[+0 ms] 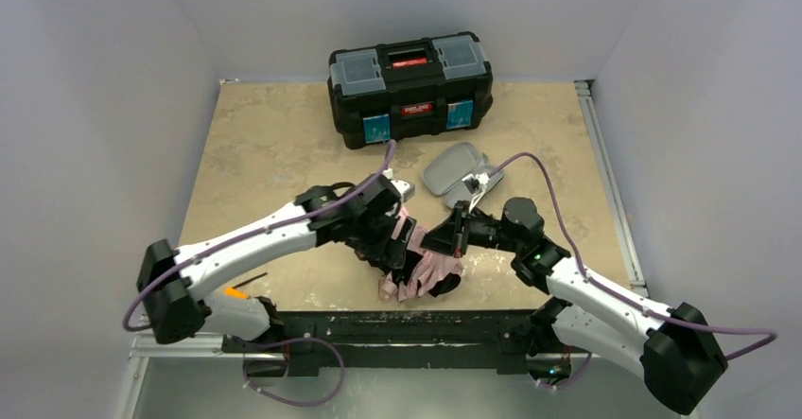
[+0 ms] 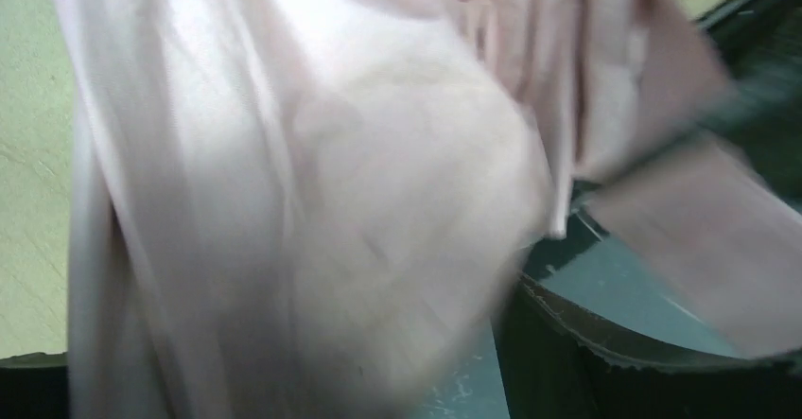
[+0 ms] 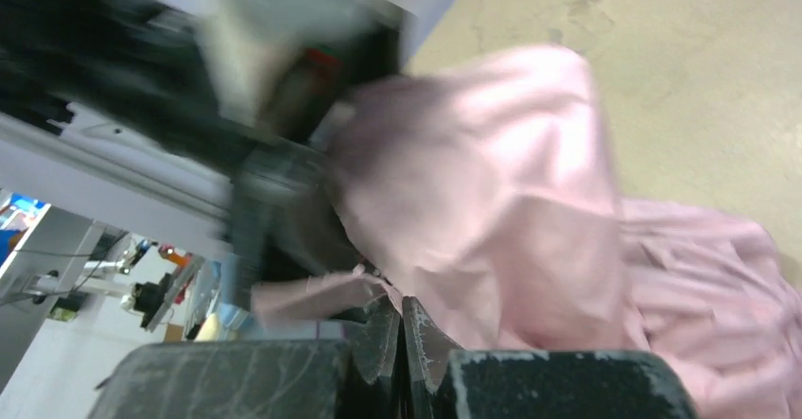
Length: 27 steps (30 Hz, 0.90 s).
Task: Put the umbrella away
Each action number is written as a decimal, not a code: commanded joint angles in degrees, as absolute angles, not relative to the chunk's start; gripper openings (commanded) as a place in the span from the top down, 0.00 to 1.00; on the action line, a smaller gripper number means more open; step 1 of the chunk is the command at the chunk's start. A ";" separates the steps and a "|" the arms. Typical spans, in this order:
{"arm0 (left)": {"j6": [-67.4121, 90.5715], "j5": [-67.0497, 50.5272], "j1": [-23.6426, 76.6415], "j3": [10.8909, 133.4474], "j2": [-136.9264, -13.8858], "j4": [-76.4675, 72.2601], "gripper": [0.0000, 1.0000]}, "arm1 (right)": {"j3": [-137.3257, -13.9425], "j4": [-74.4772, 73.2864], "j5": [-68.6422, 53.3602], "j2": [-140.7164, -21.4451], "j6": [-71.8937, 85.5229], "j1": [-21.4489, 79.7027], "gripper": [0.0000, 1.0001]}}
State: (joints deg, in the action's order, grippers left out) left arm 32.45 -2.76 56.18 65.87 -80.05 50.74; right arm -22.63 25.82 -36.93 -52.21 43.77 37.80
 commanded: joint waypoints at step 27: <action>54.57 17.24 52.49 77.66 -59.90 75.45 0.01 | -26.88 15.95 -29.91 -66.35 35.14 36.13 1.00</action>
State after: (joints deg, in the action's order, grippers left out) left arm 47.86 9.82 52.82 73.87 -60.66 64.42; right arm -27.44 17.50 -34.59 -65.41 35.90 36.40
